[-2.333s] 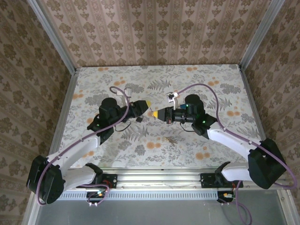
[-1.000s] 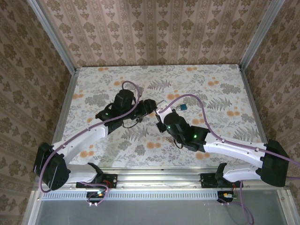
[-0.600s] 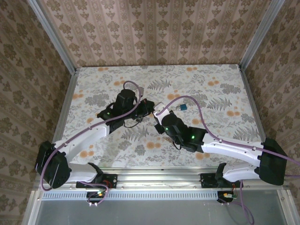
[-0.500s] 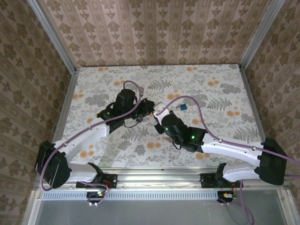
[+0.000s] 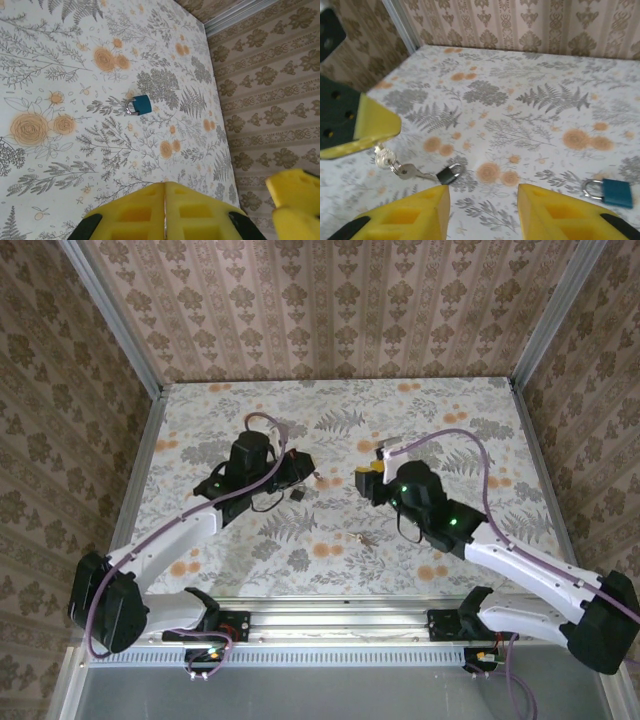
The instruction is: Unlock with the key
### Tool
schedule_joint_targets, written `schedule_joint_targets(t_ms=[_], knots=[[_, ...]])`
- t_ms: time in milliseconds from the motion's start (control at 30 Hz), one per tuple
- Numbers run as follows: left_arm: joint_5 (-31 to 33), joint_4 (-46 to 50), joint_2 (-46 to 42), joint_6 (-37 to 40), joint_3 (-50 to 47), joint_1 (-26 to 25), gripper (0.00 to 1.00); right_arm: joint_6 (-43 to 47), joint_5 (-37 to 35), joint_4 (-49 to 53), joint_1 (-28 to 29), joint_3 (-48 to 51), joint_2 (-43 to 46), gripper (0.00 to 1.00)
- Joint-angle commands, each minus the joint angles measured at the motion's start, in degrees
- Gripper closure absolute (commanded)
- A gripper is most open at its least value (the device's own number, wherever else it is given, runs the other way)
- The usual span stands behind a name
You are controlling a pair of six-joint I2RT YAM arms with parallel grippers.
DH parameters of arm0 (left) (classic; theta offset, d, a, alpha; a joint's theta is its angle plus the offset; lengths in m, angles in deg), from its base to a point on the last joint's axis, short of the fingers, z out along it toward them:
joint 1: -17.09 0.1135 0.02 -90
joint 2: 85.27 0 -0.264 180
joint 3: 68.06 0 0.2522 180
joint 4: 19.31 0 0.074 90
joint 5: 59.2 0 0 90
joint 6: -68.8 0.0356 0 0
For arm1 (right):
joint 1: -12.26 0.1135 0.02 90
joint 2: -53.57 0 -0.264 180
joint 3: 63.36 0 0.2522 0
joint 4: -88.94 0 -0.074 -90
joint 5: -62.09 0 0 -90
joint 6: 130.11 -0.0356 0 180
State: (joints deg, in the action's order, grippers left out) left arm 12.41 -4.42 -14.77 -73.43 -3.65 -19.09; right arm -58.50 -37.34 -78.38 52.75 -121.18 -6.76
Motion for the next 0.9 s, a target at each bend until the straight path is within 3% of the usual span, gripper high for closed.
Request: schedule_joint_targets(t_ms=[0, 167, 300, 367, 500, 633, 867], knots=[[-3.5, -7.0, -2.3, 3.5, -1.8, 0.8, 1.0, -10.4, 18.1, -1.9, -4.7, 0.9, -1.2, 0.58], [-7.9, -15.2, -2.6, 2.7, -3.7, 0.6, 1.0, -15.5, 28.2, -14.3, -6.4, 4.0, -6.0, 0.55], [-8.0, -20.5, -3.9, 1.6, -6.2, 0.2, 1.0, -26.7, 40.8, -26.1, -9.5, 4.4, -10.1, 0.62], [-8.5, -23.1, -4.3, 1.1, -7.1, -0.2, 1.0, -30.8, 40.7, -35.1, -9.6, 6.8, -10.8, 0.62], [-8.9, -24.6, -4.5, 1.3, -7.1, -1.2, 1.0, -33.6, 42.0, -41.5, -9.6, 7.5, -11.7, 0.57], [-9.4, -27.8, -4.3, 0.8, -7.6, -1.8, 1.0, -34.8, 43.1, -43.3, -9.6, 6.8, -12.7, 0.54], [-9.6, -30.3, -3.6, 0.0, -7.8, -2.7, 1.0, -35.9, 45.2, -45.7, -9.5, 6.1, -14.1, 0.58]])
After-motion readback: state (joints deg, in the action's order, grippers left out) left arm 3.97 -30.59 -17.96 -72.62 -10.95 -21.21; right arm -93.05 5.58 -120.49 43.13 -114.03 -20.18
